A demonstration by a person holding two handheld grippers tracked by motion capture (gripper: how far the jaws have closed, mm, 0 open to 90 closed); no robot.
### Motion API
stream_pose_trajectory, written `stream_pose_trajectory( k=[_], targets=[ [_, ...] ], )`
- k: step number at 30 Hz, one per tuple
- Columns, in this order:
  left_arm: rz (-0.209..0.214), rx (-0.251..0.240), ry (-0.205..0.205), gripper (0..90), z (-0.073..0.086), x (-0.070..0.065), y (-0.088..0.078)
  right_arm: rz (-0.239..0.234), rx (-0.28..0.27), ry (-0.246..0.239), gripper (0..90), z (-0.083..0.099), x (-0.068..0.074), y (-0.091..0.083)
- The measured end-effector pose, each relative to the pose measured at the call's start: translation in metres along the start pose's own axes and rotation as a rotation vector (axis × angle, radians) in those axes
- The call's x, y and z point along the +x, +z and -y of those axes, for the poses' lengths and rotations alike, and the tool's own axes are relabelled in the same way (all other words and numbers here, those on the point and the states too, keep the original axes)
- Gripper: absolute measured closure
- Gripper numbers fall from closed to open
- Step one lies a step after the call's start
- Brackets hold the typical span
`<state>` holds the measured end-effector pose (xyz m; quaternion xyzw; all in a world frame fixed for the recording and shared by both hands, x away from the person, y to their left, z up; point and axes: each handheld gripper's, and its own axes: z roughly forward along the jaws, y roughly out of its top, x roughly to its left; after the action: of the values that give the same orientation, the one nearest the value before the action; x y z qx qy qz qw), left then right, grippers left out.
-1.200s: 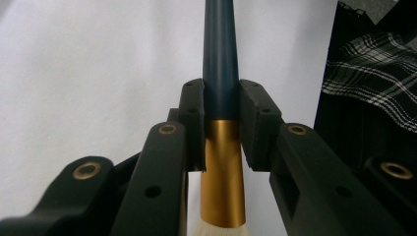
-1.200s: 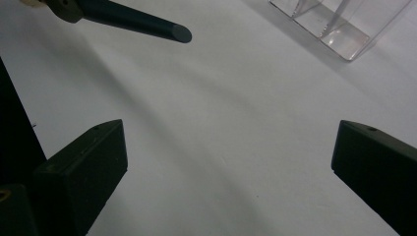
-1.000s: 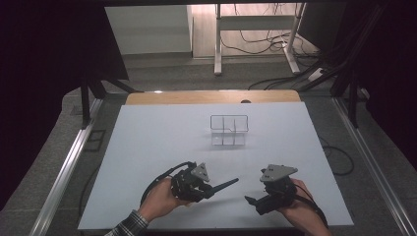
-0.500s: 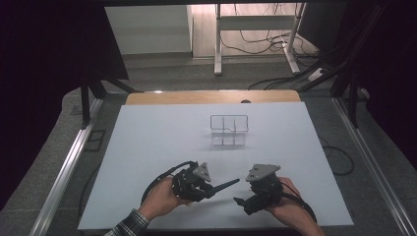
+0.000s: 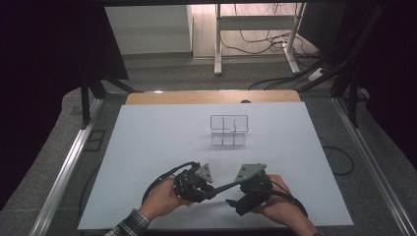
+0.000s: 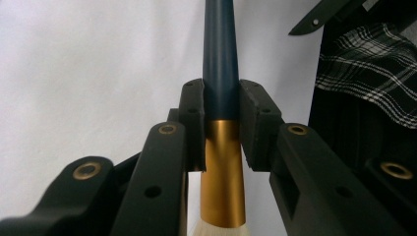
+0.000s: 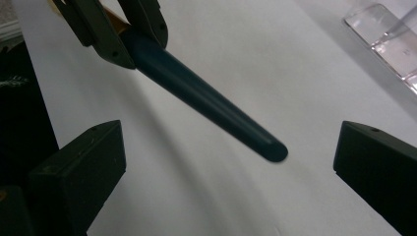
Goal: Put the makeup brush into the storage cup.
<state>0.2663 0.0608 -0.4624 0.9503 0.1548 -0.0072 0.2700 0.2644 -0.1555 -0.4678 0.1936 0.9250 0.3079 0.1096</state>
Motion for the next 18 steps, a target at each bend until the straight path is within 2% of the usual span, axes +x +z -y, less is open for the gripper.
stream_pose_trajectory(
  k=[5,12,13,14,18],
  targets=[
    [0.006,0.005,0.007,74.3,-0.001,-0.001,0.001,-0.008,0.009,-0.033,0.8,-0.004,0.001,0.004],
    [0.01,0.015,0.019,74.3,-0.002,-0.002,0.0,-0.041,0.032,-0.08,15.4,-0.01,0.004,0.008],
    [0.013,0.015,0.019,74.3,-0.002,-0.003,0.0,-0.041,0.032,-0.08,15.4,-0.01,0.004,0.008],
    [0.015,0.019,0.02,74.3,-0.002,-0.003,0.001,-0.04,0.042,-0.101,19.0,-0.011,0.005,0.01],
    [0.02,0.025,0.023,74.3,-0.003,-0.004,0.002,-0.048,0.049,-0.136,28.1,-0.015,0.007,0.011]
  ],
)
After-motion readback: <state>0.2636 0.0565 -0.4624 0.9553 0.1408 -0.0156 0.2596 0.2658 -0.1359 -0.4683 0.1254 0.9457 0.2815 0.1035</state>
